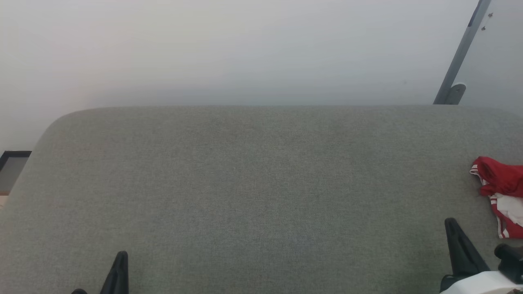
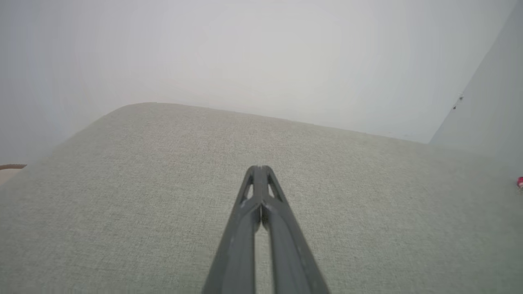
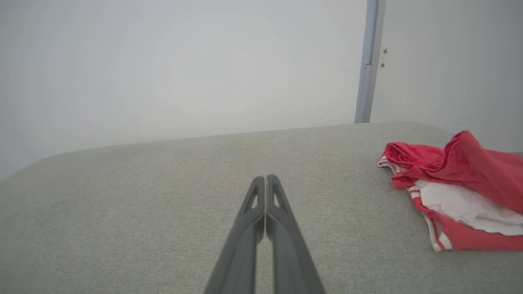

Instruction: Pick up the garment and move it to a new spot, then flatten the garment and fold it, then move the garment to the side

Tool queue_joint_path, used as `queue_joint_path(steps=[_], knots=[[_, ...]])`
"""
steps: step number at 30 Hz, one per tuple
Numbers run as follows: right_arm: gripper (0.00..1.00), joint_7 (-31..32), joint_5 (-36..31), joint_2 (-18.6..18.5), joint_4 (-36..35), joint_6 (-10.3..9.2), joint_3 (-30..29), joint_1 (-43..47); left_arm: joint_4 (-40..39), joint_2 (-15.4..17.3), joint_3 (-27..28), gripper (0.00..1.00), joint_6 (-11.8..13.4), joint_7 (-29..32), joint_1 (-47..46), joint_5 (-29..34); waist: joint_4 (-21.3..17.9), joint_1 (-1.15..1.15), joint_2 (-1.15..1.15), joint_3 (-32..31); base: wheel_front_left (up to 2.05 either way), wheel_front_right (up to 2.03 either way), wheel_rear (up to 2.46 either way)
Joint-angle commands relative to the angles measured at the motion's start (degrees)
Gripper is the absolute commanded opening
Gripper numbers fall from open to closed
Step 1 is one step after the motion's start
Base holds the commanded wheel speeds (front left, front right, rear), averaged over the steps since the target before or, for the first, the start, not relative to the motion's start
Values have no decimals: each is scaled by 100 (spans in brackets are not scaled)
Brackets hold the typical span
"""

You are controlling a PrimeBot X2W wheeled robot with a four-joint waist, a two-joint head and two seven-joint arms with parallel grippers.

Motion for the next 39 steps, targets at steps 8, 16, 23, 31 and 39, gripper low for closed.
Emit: queue_joint_path(steps=[8, 16, 23, 31, 39], knots=[[0, 232, 918, 78, 18, 0, -55, -211, 63, -11, 7, 0, -1, 255, -267, -965, -21, 0, 0, 22, 0, 0, 0], [0, 428, 1725, 178, 79, -1, -86, -342, 180, -58, 6, 0, -2, 488, -491, -1809, -42, 0, 0, 44, 0, 0, 0], [0, 570, 2295, 250, 126, -1, -109, -435, 262, -90, 7, 0, -3, 653, -649, -2401, -58, 0, 0, 62, 0, 0, 0], [0, 700, 2824, 317, 164, -1, -132, -523, 339, -119, 7, 0, -4, 807, -796, -2960, -75, 0, 0, 80, 0, 0, 0], [0, 840, 3379, 383, 210, -1, -155, -616, 419, -154, 8, 0, -5, 971, -948, -3536, -94, 0, 0, 100, 0, 0, 0]])
